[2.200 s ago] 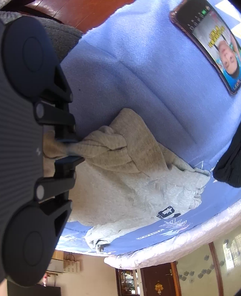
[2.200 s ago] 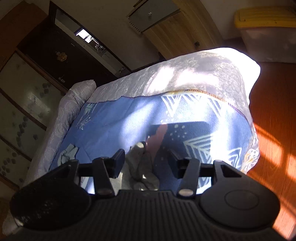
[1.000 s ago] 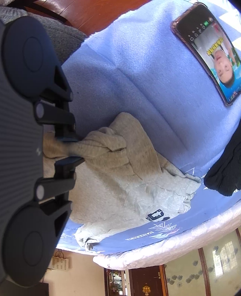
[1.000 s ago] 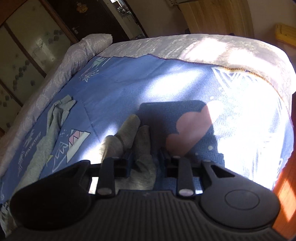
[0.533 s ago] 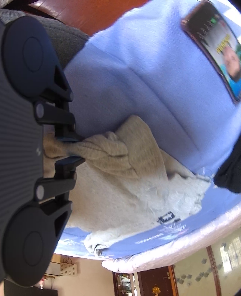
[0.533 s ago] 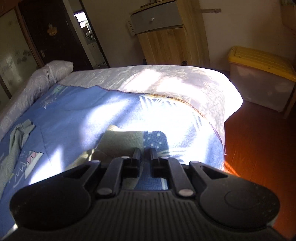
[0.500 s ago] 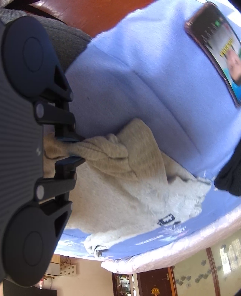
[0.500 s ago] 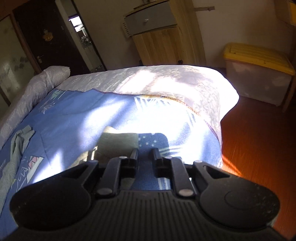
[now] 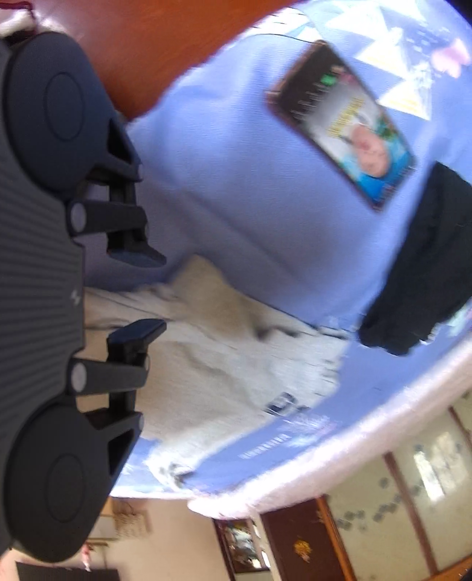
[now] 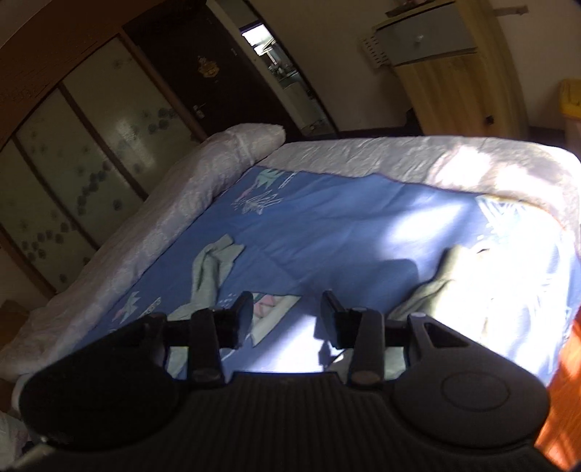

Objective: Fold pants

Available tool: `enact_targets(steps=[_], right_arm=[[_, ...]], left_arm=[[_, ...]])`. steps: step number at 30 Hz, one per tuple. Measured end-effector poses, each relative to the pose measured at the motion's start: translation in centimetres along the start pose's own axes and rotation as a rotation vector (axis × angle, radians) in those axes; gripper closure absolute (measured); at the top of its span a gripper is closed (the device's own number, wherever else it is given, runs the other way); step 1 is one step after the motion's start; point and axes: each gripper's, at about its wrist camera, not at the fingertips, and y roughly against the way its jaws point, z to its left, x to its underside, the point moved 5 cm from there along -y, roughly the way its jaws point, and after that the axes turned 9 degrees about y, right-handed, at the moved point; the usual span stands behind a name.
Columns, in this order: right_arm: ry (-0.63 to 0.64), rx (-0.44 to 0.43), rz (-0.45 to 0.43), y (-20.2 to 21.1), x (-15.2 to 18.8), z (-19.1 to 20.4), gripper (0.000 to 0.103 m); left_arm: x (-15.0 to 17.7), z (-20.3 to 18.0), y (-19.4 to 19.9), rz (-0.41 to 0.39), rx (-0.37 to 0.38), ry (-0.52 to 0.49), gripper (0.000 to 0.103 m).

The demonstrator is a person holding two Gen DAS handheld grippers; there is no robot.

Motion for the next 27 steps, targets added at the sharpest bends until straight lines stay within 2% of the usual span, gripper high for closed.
enact_targets(steps=[3,6,7,10,12,15,17,18,20,21,22,23,24,25,27], right_arm=[[-0.055,-0.113,0.096,-4.1,-0.2,3.6,0.059],[-0.051,-0.167,0.142,-7.5,-1.6,7.1,0.059],[-0.029,-0.175,0.147,-8.9,-2.5,8.6,0.059],[0.062,-0.144,0.164,-13.4,-5.0,12.7,0.058],[0.145,-0.120,0.199,-17.6,-6.2,15.3,0.054],[0.233,-0.008,0.232,-24.3,-6.1,18.1,0.050],[0.264,0.089,0.242,-28.5,-6.1,18.5,0.050],[0.254,0.143,0.245,-30.6,-6.3,17.2,0.050],[0.204,0.187,0.252,-33.9,-6.4,15.9,0.050],[0.152,0.199,0.267,-35.0,-6.1,14.3,0.050],[0.107,0.193,0.278,-36.3,-6.0,13.5,0.050],[0.061,0.168,0.291,-37.4,-5.9,12.9,0.052],[0.037,0.144,0.297,-38.0,-5.8,12.7,0.076],[0.022,0.126,0.293,-38.3,-5.9,12.6,0.094],[0.035,0.123,0.209,-36.8,-7.0,13.3,0.094]], left_arm=[[-3.1,-2.2,-0.6,-0.035,0.002,-0.050,0.069],[-6.5,-5.9,-2.7,-0.079,-0.012,-0.147,0.055],[-7.5,-7.2,-3.8,-0.099,-0.019,-0.186,0.053],[-10.6,-10.7,-8.0,-0.124,-0.045,-0.269,0.045],[-12.4,-12.4,-11.4,-0.131,-0.066,-0.302,0.045],[-14.2,-15.0,-16.3,-0.156,-0.105,-0.381,0.042],[-15.0,-16.1,-19.1,-0.175,-0.125,-0.436,0.032],[-15.4,-16.6,-20.5,-0.184,-0.137,-0.454,0.023],[-15.7,-17.2,-23.1,-0.178,-0.144,-0.480,0.022],[-15.7,-17.5,-24.3,-0.158,-0.139,-0.491,0.030],[-15.7,-17.6,-25.4,-0.136,-0.131,-0.501,0.050],[-15.5,-17.8,-26.4,-0.108,-0.120,-0.515,0.065],[-15.3,-18.1,-27.0,-0.099,-0.118,-0.537,0.084],[-15.1,-18.4,-27.0,-0.099,-0.119,-0.550,0.086],[-15.0,-18.8,-25.7,-0.104,-0.107,-0.535,0.088]])
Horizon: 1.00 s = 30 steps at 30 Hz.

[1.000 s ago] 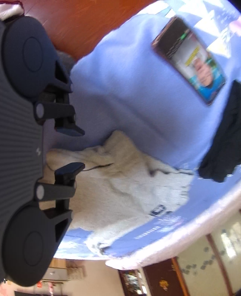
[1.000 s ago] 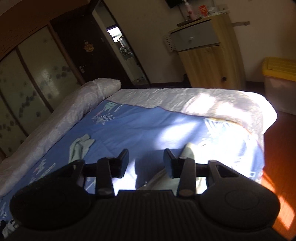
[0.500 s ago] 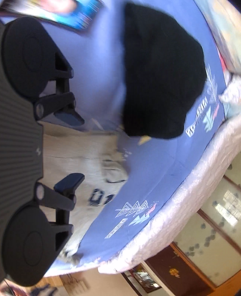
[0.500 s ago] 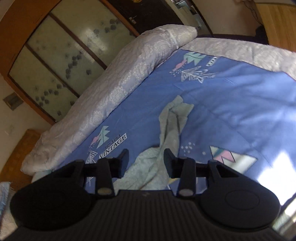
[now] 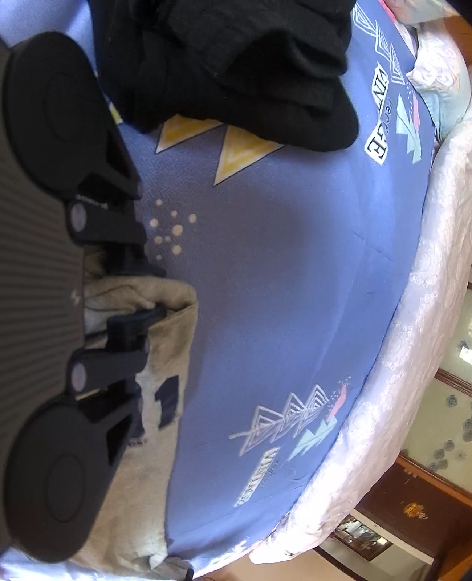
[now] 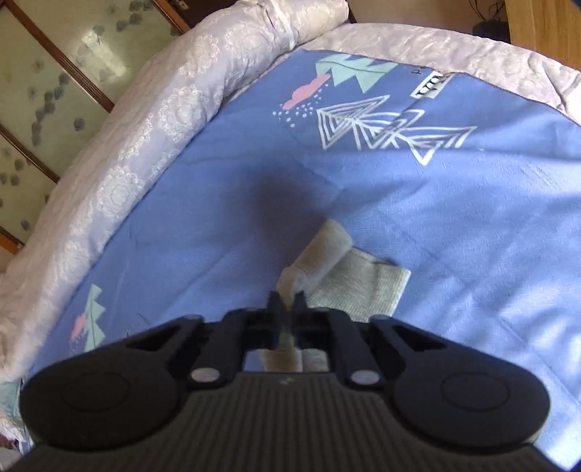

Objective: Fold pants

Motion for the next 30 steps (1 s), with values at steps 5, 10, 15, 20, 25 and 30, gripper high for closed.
enact_targets(steps=[5,10,15,20,25,30], right_arm=[[-0.024,-0.059,-0.151,9.1,-3.4,-1.9,0.094],[-0.069,-0.137,-0.216,20.8,-2.6,-7.7,0.094],[-0.126,-0.142,-0.186,30.0,4.4,-17.5,0.094],[-0.222,-0.074,-0.096,33.7,14.7,-27.2,0.094],[-0.405,-0.049,-0.074,33.5,21.0,-31.5,0.093],[-0.486,-0.064,-0.145,34.4,20.4,-31.3,0.063]], left_arm=[[0.2,-0.8,10.1,-0.161,0.118,0.008,0.088],[5.3,-1.7,20.7,-0.275,0.207,-0.057,0.088],[14.8,-0.6,27.3,-0.233,0.239,-0.113,0.088],[24.1,2.6,27.5,-0.074,0.177,-0.133,0.087],[28.3,5.3,25.7,0.017,0.110,-0.098,0.079],[27.0,5.9,27.6,0.015,0.091,-0.046,0.060]])
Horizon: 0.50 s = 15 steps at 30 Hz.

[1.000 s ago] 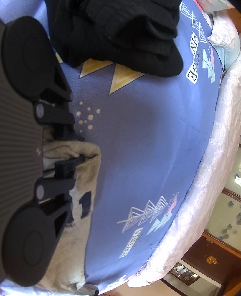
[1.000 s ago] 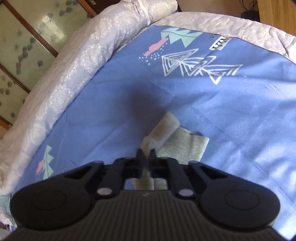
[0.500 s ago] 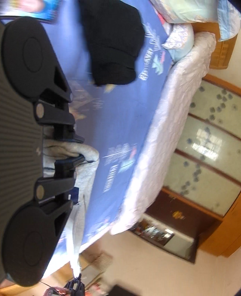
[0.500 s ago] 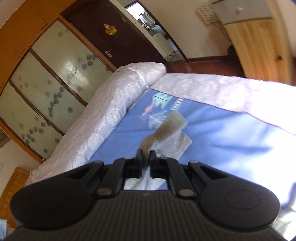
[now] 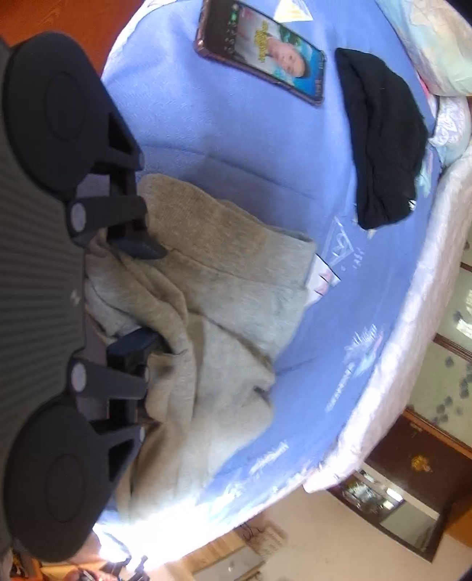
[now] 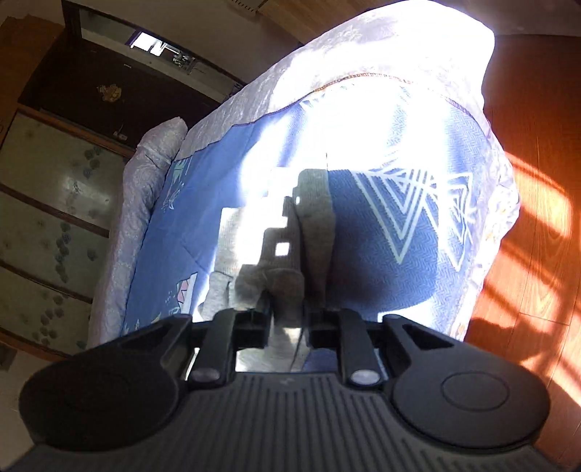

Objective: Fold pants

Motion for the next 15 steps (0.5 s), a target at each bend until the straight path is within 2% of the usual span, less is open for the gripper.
enact_targets(steps=[2,4,6,7,9,12,15], right_arm=[[-0.012,0.070,-0.097,2.1,-0.6,-0.3,0.059],[0.020,0.098,-0.194,4.3,-0.8,0.0,0.059],[0.104,0.074,-0.217,5.9,-0.2,1.6,0.060],[0.148,0.039,-0.200,6.0,0.3,2.7,0.060],[0.233,-0.070,-0.102,5.1,2.4,5.7,0.060],[0.392,-0.208,0.102,1.8,7.2,11.0,0.060],[0.575,-0.299,0.299,-1.1,13.8,15.7,0.060]], left_arm=[[0.1,-0.1,1.9,-0.031,-0.021,-0.022,0.058],[-0.2,0.1,3.6,-0.066,-0.021,0.001,0.058],[-0.8,0.6,5.2,-0.093,0.011,0.085,0.058],[-1.2,0.7,5.8,-0.107,0.046,0.129,0.058],[-2.4,0.0,5.8,-0.134,0.124,0.173,0.058],[-3.4,-2.4,3.8,-0.118,0.197,0.151,0.058],[-3.9,-4.3,-0.3,-0.087,0.135,0.077,0.058]])
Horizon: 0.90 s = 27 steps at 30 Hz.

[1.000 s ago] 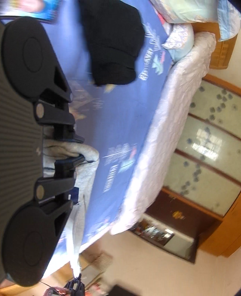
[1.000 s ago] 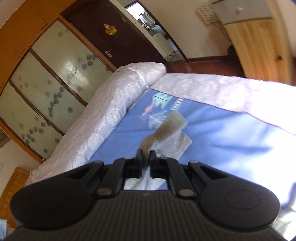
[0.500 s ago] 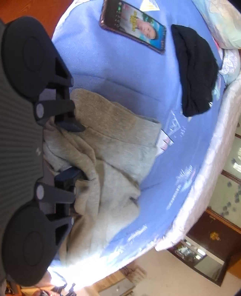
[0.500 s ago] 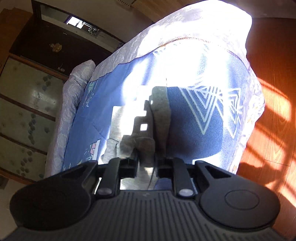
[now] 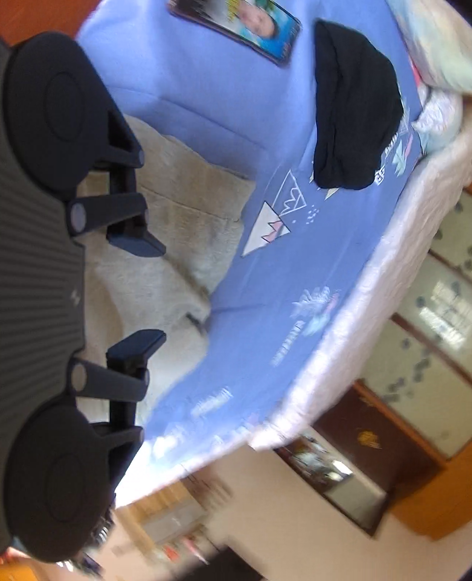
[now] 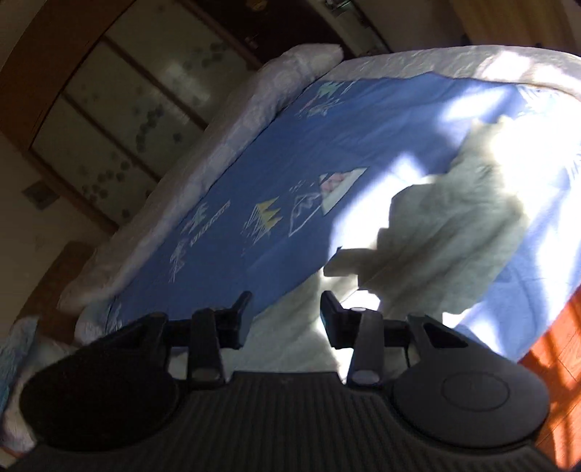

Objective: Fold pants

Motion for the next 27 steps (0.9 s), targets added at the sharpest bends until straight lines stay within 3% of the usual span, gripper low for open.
enact_targets(steps=[2,4,5,6,7,9,11,12,13,14,15,17,20,21,23,25,27], right_arm=[[0.051,-0.022,0.121,-3.0,2.0,1.6,0.059],[0.039,0.035,0.219,-5.5,4.1,0.6,0.059],[0.017,0.026,0.185,-5.4,4.5,0.1,0.063],[-0.020,0.008,0.165,-5.2,4.5,-0.4,0.063],[-0.054,0.001,0.157,-4.8,4.5,-0.7,0.064],[-0.105,-0.009,0.142,-4.5,4.6,-1.0,0.064],[-0.136,-0.015,0.128,-4.5,4.8,-1.2,0.064],[-0.155,-0.016,0.124,-4.2,4.9,-1.2,0.064],[-0.169,-0.015,0.123,-4.1,4.9,-1.2,0.064],[-0.184,-0.012,0.123,-4.0,4.8,-1.2,0.064],[-0.192,-0.008,0.125,-3.9,4.8,-1.2,0.064],[-0.194,0.011,0.132,-3.8,4.6,-0.9,0.064],[-0.159,0.045,0.121,-4.2,4.5,-0.4,0.063],[-0.149,0.052,0.115,-4.5,4.7,-0.2,0.063],[-0.131,0.060,0.103,-4.9,4.9,0.0,0.063],[-0.123,0.067,0.112,-5.0,4.6,0.1,0.063],[-0.113,0.082,0.110,-4.4,4.2,0.6,0.063]], left_arm=[[-0.7,0.7,-2.5,-0.001,-0.086,-0.028,0.058],[-2.2,2.5,-3.7,-0.027,-0.180,-0.001,0.057],[-3.1,3.5,-3.8,-0.047,-0.203,0.026,0.056],[-3.8,4.5,-4.0,-0.062,-0.224,0.055,0.048],[-4.5,5.4,-4.2,-0.066,-0.241,0.081,0.033],[-5.4,6.4,-5.0,-0.035,-0.233,0.113,0.014],[-5.5,6.3,-7.0,0.042,-0.162,0.098,0.008],[-5.3,6.2,-8.3,0.094,-0.135,0.082,0.016],[-5.0,6.1,-9.6,0.136,-0.136,0.054,0.056],[-4.6,5.9,-10.8,0.176,-0.156,0.016,0.075],[-4.8,6.0,-11.6,0.197,-0.163,0.009,0.077],[-6.6,6.2,-10.9,0.126,-0.134,0.060,0.091],[-11.0,7.3,-7.8,-0.077,-0.140,0.113,0.093],[-11.5,7.9,-8.0,-0.078,-0.150,0.113,0.093],[-10.6,9.1,-10.1,0.003,-0.236,0.096,0.090],[-9.3,9.8,-11.5,0.053,-0.318,0.062,0.075],[-8.8,9.7,-10.2,0.026,-0.301,0.109,0.069]])
